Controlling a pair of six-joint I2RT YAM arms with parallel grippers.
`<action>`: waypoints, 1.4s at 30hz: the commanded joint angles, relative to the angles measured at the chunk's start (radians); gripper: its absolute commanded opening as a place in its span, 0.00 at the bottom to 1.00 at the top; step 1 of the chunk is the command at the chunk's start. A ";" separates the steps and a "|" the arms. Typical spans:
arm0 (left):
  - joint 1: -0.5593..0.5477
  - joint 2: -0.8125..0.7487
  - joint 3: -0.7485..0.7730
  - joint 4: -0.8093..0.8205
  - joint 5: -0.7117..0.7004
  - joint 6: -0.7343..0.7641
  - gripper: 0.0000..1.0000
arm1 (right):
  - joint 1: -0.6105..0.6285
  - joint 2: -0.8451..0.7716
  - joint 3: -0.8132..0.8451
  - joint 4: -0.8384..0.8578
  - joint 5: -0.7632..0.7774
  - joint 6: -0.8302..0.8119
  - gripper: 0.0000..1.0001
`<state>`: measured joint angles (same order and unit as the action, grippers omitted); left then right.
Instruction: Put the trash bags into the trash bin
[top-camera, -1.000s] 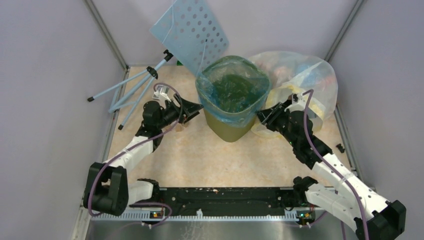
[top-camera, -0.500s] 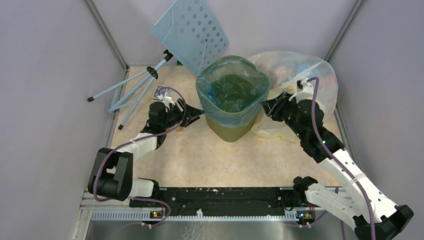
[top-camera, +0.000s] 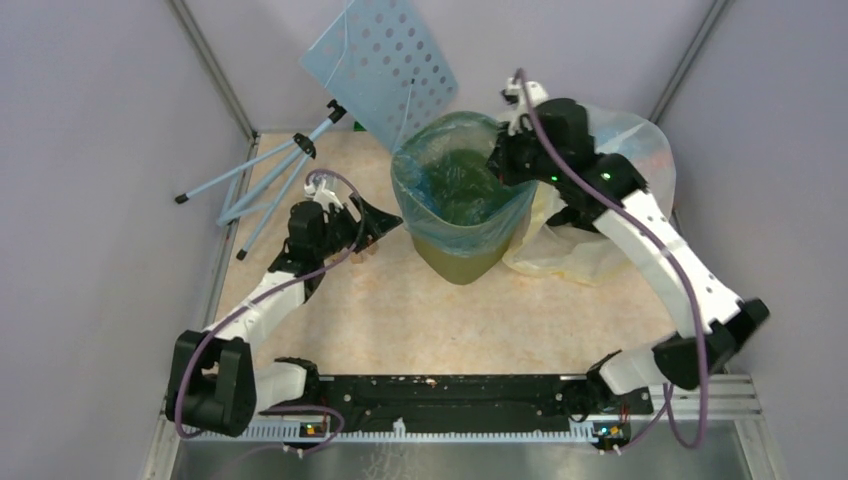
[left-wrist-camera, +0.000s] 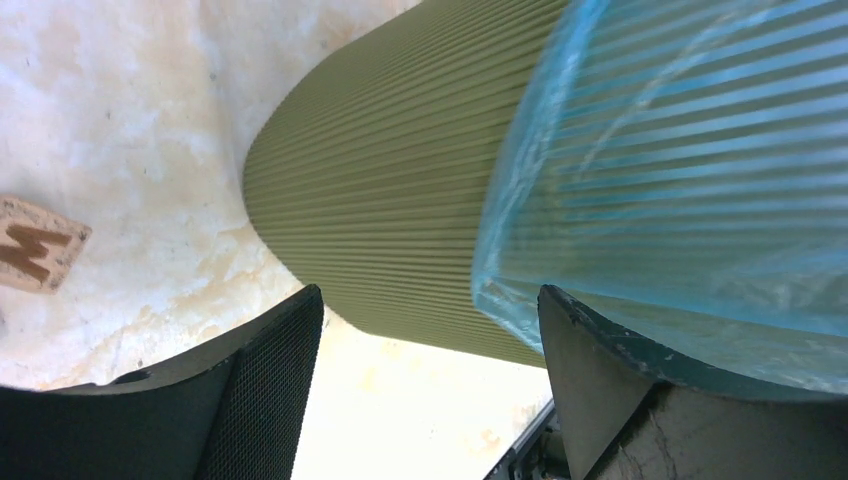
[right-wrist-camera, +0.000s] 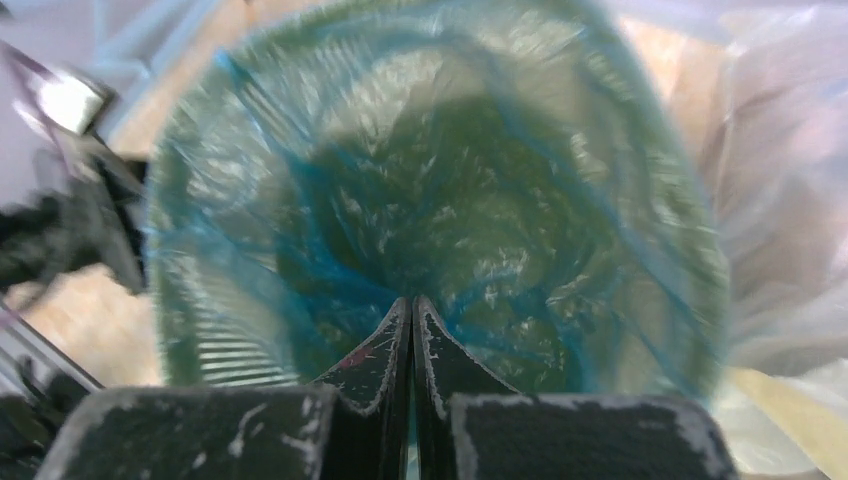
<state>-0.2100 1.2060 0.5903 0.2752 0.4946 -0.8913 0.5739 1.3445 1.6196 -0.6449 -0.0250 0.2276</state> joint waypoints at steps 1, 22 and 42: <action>0.009 -0.068 0.079 -0.079 -0.042 0.078 0.84 | 0.071 0.187 0.155 -0.259 0.018 -0.151 0.00; 0.014 -0.036 0.259 -0.074 0.037 0.043 0.86 | 0.106 0.617 0.206 -0.413 -0.088 -0.322 0.00; 0.015 -0.064 0.330 -0.070 0.069 0.024 0.86 | 0.032 0.742 0.088 -0.327 -0.185 -0.356 0.00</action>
<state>-0.1963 1.1820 0.8745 0.1646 0.5468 -0.8635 0.6117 2.0644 1.7187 -1.0092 -0.1745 -0.1093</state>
